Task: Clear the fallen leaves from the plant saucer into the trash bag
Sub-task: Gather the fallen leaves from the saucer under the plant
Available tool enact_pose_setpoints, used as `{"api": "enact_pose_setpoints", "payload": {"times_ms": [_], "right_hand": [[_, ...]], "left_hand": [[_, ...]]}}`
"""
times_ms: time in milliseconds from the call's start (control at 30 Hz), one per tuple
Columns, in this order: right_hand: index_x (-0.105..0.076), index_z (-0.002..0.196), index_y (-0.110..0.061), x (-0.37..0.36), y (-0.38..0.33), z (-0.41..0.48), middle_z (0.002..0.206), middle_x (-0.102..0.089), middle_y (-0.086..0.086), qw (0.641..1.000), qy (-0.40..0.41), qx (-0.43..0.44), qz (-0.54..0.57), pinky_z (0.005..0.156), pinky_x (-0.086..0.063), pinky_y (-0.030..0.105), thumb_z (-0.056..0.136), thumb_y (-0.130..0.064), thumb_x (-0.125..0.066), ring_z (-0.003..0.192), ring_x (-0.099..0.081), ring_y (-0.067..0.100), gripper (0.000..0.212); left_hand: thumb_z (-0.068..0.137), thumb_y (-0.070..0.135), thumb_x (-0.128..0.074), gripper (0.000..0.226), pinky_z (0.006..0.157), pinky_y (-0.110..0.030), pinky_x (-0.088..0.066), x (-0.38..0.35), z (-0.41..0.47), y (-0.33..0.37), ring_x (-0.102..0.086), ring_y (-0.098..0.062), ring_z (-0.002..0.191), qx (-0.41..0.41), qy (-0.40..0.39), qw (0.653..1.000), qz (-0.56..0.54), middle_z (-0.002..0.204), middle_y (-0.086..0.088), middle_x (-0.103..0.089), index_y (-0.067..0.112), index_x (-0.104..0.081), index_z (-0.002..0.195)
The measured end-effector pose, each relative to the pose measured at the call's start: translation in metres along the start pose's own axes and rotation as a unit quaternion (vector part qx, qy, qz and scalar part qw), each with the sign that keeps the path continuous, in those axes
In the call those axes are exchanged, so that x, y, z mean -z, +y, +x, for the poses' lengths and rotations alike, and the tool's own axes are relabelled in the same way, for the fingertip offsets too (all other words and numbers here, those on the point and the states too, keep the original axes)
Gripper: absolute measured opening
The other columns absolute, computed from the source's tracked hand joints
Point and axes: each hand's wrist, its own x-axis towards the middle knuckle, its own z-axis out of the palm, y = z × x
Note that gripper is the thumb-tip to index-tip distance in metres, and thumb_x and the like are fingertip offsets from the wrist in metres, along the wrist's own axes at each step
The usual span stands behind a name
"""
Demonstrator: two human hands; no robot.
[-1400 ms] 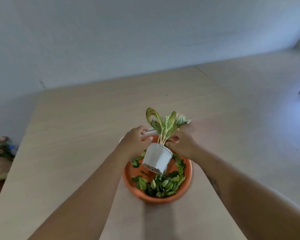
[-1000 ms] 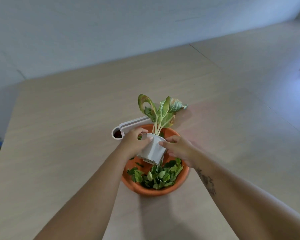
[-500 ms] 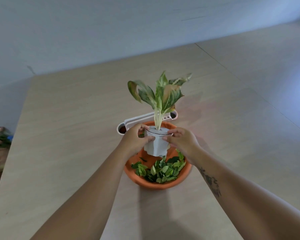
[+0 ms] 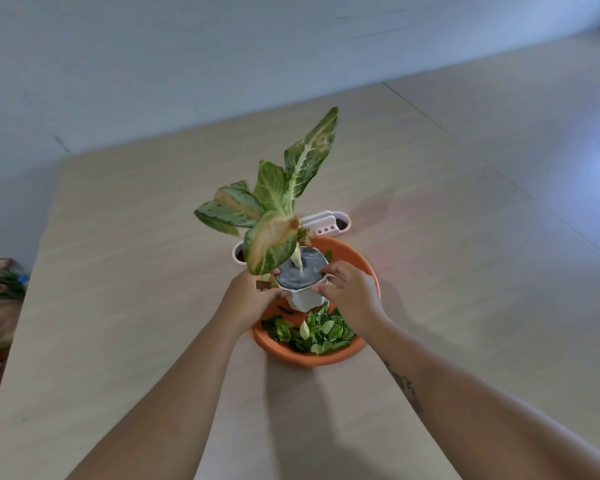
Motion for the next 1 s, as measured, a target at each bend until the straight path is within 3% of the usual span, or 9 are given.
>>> {"api": "enact_pose_setpoints", "payload": {"times_ms": [167,267,367,467,567,667,800,867,1000], "right_hand": [[-0.049,0.125,-0.026,-0.002,0.011,-0.007,0.118,-0.066,-0.006,0.997,0.001,-0.044,0.069,0.088,-0.058,0.038,0.082,-0.014,-0.073,0.106,-0.065,0.009,0.051],[-0.055,0.117,-0.025,-0.001,0.018,-0.007,0.117,-0.067,-0.007,0.995,0.009,-0.063,0.072,0.089,-0.058,0.041,0.082,-0.015,-0.071,0.107,-0.065,0.010,0.040],[-0.058,0.116,-0.024,-0.001,0.019,-0.009,0.116,-0.066,-0.008,0.996,0.003,-0.066,0.055,0.094,-0.055,0.034,0.088,-0.010,-0.063,0.110,-0.061,0.005,0.032],[-0.061,0.111,-0.023,0.004,0.023,-0.007,0.108,-0.066,-0.008,0.999,0.006,-0.050,0.004,0.091,-0.054,0.030,0.092,-0.007,-0.053,0.103,-0.062,0.009,0.027],[-0.060,0.110,-0.024,0.014,0.029,0.001,0.105,-0.063,-0.007,0.993,0.008,-0.008,-0.115,0.077,-0.053,0.024,0.095,-0.013,-0.047,0.088,-0.062,0.008,0.023],[-0.059,0.118,-0.025,0.020,0.036,0.013,0.124,-0.056,-0.005,0.955,-0.031,0.078,-0.284,0.088,-0.050,0.030,0.095,-0.017,-0.049,0.108,-0.055,0.015,0.026],[-0.038,0.141,-0.035,0.016,0.040,0.035,0.154,-0.033,0.002,0.907,-0.114,0.137,-0.381,0.118,-0.024,0.048,0.092,-0.032,-0.050,0.145,-0.022,0.030,0.050],[-0.021,0.146,-0.040,0.012,0.044,0.046,0.160,-0.020,0.004,0.880,-0.162,0.132,-0.428,0.119,-0.016,0.054,0.092,-0.040,-0.046,0.148,-0.010,0.033,0.059],[-0.026,0.147,-0.032,0.016,0.053,0.037,0.159,-0.019,0.004,0.857,-0.202,0.110,-0.462,0.119,-0.020,0.053,0.092,-0.038,-0.043,0.147,-0.015,0.035,0.057]], "left_hand": [[0.077,0.029,-0.078,0.043,0.084,-0.027,-0.043,-0.001,-0.006,-0.003,-0.056,-0.010,0.096,-0.017,0.005,0.999,0.029,0.101,0.015,-0.061,0.027,-0.060,0.116],[0.083,0.032,-0.070,0.028,0.077,-0.027,-0.043,-0.005,-0.011,-0.002,-0.059,-0.015,0.091,-0.018,0.012,0.996,0.084,0.090,0.012,-0.060,0.027,-0.059,0.109],[0.087,0.038,-0.062,0.022,0.084,-0.036,-0.051,-0.008,-0.013,-0.009,-0.062,-0.025,0.095,0.018,0.027,0.994,0.101,0.100,0.001,-0.067,0.025,-0.062,0.104],[0.085,0.038,-0.067,0.035,0.087,-0.031,-0.047,-0.012,-0.019,-0.013,-0.061,-0.029,0.106,-0.019,0.050,0.992,0.114,0.113,-0.005,-0.067,0.020,-0.061,0.114],[0.080,0.038,-0.074,0.048,0.086,-0.024,-0.040,-0.018,-0.025,-0.009,-0.058,-0.024,0.113,-0.034,0.060,0.994,0.079,0.121,-0.002,-0.065,0.020,-0.060,0.122],[0.078,0.044,-0.074,0.056,0.083,-0.021,-0.041,-0.027,-0.028,-0.012,-0.061,-0.019,0.108,-0.010,0.080,0.994,0.072,0.114,0.003,-0.066,0.020,-0.057,0.126],[0.080,0.039,-0.072,0.048,0.082,-0.021,-0.041,-0.038,-0.036,-0.010,-0.055,-0.008,0.098,0.003,0.118,0.992,0.050,0.105,0.016,-0.056,0.024,-0.056,0.123],[0.080,0.038,-0.071,0.044,0.084,-0.022,-0.043,-0.042,-0.037,-0.010,-0.057,-0.009,0.101,-0.003,0.122,0.991,0.048,0.107,0.015,-0.058,0.027,-0.056,0.121],[0.077,0.039,-0.073,0.045,0.088,-0.021,-0.046,-0.046,-0.037,-0.009,-0.058,-0.007,0.108,-0.010,0.103,0.995,0.019,0.115,0.016,-0.061,0.033,-0.056,0.118]]}}
